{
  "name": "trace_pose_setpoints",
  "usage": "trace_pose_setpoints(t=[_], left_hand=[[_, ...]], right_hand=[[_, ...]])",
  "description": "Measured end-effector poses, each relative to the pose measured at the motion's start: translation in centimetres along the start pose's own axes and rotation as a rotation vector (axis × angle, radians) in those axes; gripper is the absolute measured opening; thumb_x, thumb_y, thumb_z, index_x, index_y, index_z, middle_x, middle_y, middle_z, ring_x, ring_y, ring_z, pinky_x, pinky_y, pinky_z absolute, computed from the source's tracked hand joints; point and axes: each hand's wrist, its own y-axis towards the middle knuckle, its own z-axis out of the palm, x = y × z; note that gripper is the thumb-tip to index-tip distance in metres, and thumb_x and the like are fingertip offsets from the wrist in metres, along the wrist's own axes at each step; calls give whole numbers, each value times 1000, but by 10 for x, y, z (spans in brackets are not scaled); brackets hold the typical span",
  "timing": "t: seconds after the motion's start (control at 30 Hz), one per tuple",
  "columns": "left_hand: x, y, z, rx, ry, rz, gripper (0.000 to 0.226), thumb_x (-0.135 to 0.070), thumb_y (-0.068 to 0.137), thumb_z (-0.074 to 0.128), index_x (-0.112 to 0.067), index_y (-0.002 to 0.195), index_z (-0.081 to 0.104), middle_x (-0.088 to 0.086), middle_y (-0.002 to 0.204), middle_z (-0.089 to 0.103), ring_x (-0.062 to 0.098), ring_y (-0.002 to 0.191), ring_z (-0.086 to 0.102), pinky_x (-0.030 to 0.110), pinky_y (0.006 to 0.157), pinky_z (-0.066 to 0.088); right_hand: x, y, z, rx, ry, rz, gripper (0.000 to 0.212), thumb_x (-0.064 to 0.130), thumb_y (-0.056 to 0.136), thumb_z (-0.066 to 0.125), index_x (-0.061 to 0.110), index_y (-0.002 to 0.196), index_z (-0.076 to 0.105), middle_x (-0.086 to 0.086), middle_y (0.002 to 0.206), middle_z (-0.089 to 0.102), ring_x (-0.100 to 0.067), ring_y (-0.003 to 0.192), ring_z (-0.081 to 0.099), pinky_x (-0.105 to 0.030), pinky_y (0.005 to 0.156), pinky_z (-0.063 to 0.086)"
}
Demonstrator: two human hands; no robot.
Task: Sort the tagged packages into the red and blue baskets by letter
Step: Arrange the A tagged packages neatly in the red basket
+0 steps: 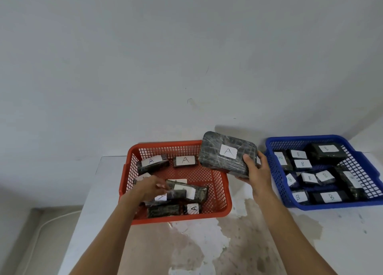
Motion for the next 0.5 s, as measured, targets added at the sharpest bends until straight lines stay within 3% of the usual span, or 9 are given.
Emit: trace_pose_setpoints(t=[0.13,0.27,0.5], left_hand=[[3,-1,8,-142,60,-16,21,-28,90,65,-26,110,69,-4,115,68,13,99,63,33,90,52],[-9,9,5,-318,-71,34,14,-29,88,65,-28,102,67,-11,96,67,5,85,63,38,83,56],[-35,62,5,-453,-118,156,44,-27,87,69,-13,128,59,5,121,65,19,105,61,33,94,50]], right_hand=[[-1,-3,8,24,-26,-7,44,25,93,68,37,130,49,-9,121,64,-23,93,71,-36,58,60],[-2,-2,7,-6,-32,-5,49,27,92,68,35,136,46,-9,122,63,-23,93,70,-37,60,61],[-8,12,-13,-107,59,-12,52,24,92,69,30,139,47,-8,132,59,-24,100,68,-43,66,62]])
